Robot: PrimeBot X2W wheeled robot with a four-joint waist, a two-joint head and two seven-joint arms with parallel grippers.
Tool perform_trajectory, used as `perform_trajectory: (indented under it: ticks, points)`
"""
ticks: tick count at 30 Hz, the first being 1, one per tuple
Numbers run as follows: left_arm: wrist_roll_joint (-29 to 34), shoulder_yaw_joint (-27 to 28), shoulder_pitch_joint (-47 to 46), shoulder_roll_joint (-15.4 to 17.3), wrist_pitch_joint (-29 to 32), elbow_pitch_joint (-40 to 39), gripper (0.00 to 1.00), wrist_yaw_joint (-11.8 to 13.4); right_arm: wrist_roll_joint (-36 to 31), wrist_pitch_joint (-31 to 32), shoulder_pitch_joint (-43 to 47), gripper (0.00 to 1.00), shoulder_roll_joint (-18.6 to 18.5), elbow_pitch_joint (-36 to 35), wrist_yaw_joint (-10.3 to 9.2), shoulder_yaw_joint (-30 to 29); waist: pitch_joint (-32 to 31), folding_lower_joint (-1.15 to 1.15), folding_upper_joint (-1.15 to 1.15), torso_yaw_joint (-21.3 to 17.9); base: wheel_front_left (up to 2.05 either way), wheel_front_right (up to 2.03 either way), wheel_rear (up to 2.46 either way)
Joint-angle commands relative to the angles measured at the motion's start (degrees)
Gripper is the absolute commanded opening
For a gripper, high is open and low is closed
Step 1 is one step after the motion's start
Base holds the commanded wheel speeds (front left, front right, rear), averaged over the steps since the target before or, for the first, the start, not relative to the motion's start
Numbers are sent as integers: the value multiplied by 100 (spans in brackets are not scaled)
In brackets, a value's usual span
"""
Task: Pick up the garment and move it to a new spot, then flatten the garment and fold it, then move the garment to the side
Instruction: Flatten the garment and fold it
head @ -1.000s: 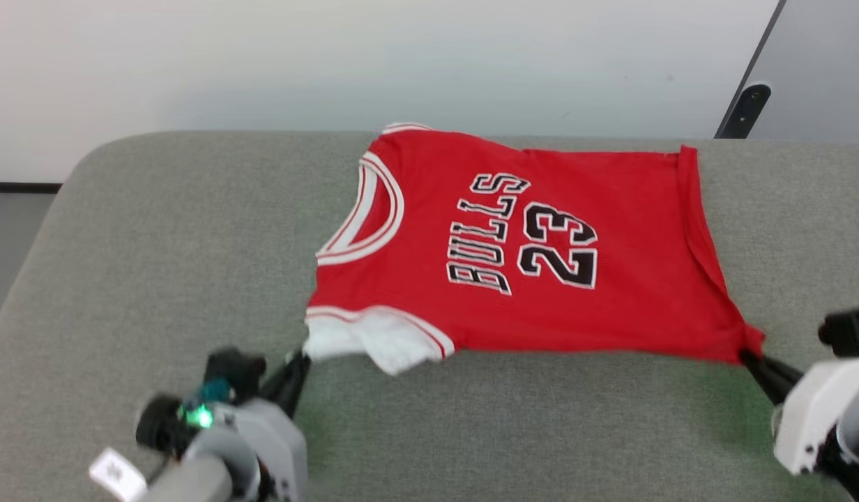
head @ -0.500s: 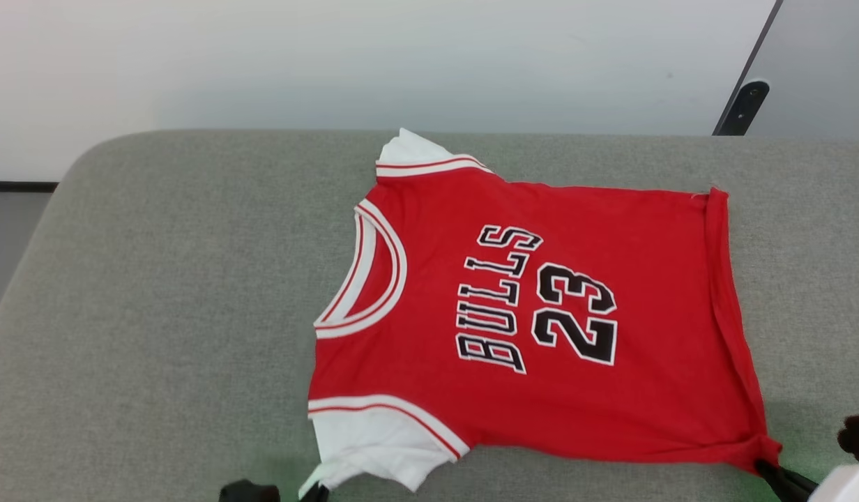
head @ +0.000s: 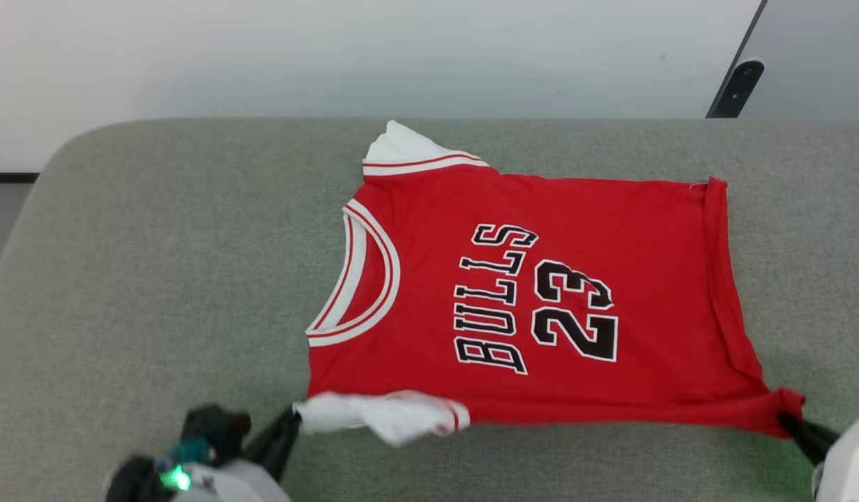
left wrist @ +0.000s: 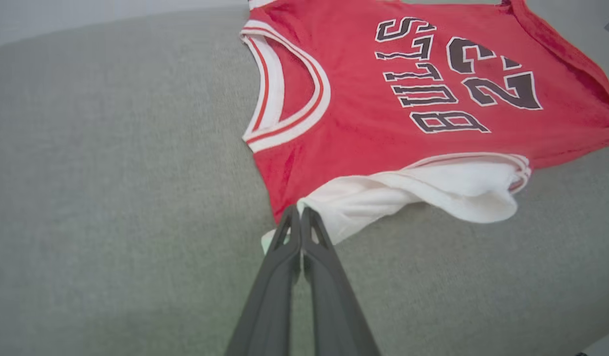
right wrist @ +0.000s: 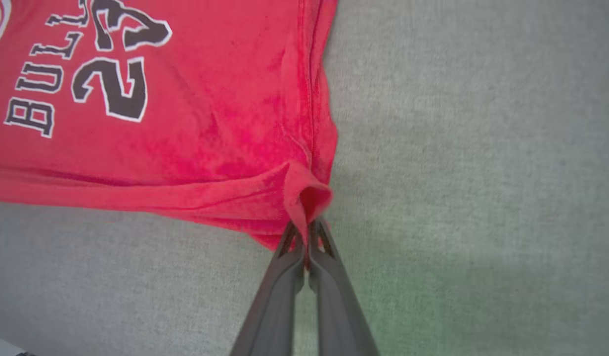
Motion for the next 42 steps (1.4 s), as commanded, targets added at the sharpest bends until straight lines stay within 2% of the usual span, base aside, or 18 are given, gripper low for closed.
perform_trajectory:
  ticks: [1,5,11,18,25,30,35,38,41,42]
  points:
    - [98,19,-168,90,83,-54,0,-34,-62,80,-114,0,-8,-39,0,-29,44,0,0,-30,0,0,0]
    - [242,71,-806,315,504,-200,0,-240,-231,430,-586,0,-29,-123,0,-32,171,0,0,-81,0,0,0]
    - [428,-11,-1892,248,1159,82,0,-852,-480,913,-1422,0,-71,16,0,183,396,0,0,-139,0,0,0]
    - [384,-182,-2868,-167,1682,1052,0,-1687,-510,1352,-2264,0,-125,456,0,627,663,0,0,-195,0,0,0]
    - [220,-388,-3557,-709,2244,2158,0,-2295,-397,1848,-2924,0,-180,1020,0,1114,942,0,0,-240,0,0,0]
    - [-135,-492,-3890,-1069,3016,2955,0,-2506,-261,2108,-3329,0,-157,1364,0,1498,1133,0,0,-280,0,0,0]
    - [-501,-606,-4101,-1323,4044,3680,0,-2544,-192,2038,-3626,0,-96,1648,0,1769,1246,0,0,-296,0,0,0]
    - [-703,-632,-4198,-1452,4609,4064,0,-2467,-135,2002,-3758,0,-57,1805,0,1908,1289,0,0,-305,0,0,0]
    - [-885,-652,-4262,-1530,5200,4428,0,-2277,-79,1981,-3876,0,-26,1972,0,2036,1317,0,0,-313,0,0,0]
    - [-930,-632,-4316,-1553,5347,4532,8,-2181,-63,1973,-3911,0,-12,2023,0,2080,1322,0,0,-316,0,0,0]
